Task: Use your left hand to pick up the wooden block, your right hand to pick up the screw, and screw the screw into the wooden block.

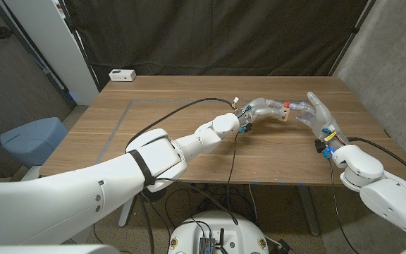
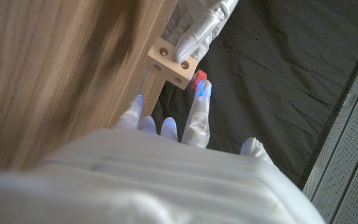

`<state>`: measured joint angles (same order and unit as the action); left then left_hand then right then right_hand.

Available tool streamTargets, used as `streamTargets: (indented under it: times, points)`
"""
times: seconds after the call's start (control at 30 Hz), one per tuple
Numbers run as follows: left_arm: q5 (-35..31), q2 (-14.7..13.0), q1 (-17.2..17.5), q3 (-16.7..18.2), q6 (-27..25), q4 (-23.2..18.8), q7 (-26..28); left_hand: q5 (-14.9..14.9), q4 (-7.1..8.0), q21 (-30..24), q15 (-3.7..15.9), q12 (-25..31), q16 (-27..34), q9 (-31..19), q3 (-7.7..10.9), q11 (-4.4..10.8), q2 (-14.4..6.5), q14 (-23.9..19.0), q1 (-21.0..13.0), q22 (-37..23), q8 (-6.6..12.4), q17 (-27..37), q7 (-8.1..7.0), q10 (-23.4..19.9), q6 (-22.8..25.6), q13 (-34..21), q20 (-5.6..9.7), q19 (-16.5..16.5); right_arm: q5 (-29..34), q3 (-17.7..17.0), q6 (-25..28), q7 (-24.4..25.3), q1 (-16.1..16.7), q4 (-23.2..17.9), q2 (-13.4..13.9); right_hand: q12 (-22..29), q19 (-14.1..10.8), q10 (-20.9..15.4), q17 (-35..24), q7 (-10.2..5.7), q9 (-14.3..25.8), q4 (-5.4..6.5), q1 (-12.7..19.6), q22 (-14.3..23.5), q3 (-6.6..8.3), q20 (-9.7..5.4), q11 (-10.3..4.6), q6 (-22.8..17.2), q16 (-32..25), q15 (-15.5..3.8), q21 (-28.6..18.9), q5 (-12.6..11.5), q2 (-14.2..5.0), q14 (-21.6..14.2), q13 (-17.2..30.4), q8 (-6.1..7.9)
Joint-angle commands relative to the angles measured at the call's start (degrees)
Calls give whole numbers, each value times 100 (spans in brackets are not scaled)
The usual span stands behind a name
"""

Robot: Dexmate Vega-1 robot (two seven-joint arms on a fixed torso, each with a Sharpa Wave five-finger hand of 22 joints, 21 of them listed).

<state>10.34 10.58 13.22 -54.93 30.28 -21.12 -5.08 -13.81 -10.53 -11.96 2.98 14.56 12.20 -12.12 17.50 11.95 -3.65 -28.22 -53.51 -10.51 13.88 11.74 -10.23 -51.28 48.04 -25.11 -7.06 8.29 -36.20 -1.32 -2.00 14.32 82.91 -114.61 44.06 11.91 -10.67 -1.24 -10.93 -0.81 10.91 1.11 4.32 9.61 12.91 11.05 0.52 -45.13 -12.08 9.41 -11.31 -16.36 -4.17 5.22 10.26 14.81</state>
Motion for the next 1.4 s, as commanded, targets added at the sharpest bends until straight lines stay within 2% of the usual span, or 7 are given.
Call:
streamTargets:
  times: [0.03,0.33,0.47,0.63,1.07,1.4]
  points:
    - [-48,-18,-13,-34,75,-4,44,-21,177,-5,284,108,-12,-16,254,14,-187,-40,0,-14,60,19,192,-64,583,-817,48,16,101,-58,39,209,42,-71,-89,-5,-81,-34,-10,16,19,-35,66,13,11,33,48,43,-38,-1,-43,-58,5,-58,11,-43]
    - [-135,-39,13,-77,241,-14,176,-22,170,-9,290,109,-7,-16,256,13,-183,-48,-8,-14,64,19,189,-68,592,-816,51,26,85,-53,72,181,-4,-42,-108,-73,-186,65,-8,4,20,-59,95,9,12,67,106,313,-11,-4,-41,-59,16,-59,13,-194]
    - [-180,-49,26,-96,308,-19,236,-22,168,-13,293,111,-5,-16,256,15,-183,-50,-12,-14,62,20,190,-73,587,-815,53,35,72,-51,53,152,-8,-16,-121,-111,-236,154,-8,36,23,-79,117,0,12,-82,121,466,21,11,-23,-60,27,-18,15,-273]
    - [-213,-56,37,-104,367,-24,282,-20,170,-13,309,109,1,-16,250,13,-182,-55,-9,-14,61,25,192,-67,584,-817,61,39,85,-45,42,166,-8,1,-137,-142,-207,258,-10,55,25,-91,128,-5,9,-110,169,623,49,31,11,-61,34,33,17,-340]
    - [-268,-67,67,-110,484,-38,301,-19,169,-13,302,112,0,-16,245,14,-175,-50,-9,-14,60,23,191,-74,584,-816,66,40,19,-28,-4,-33,-67,104,-91,-188,-18,566,-27,-42,29,-94,105,-5,-24,45,176,1141,103,66,99,-55,68,195,19,-471]
    - [-300,-77,87,-100,559,-46,313,-15,174,-11,293,115,2,-16,237,18,-174,-50,-2,-14,64,24,184,-73,593,-820,65,37,-82,123,-74,-301,-300,314,-39,-191,28,750,-41,-119,26,-74,60,-2,-55,59,195,1506,119,75,95,-54,81,312,20,-507]
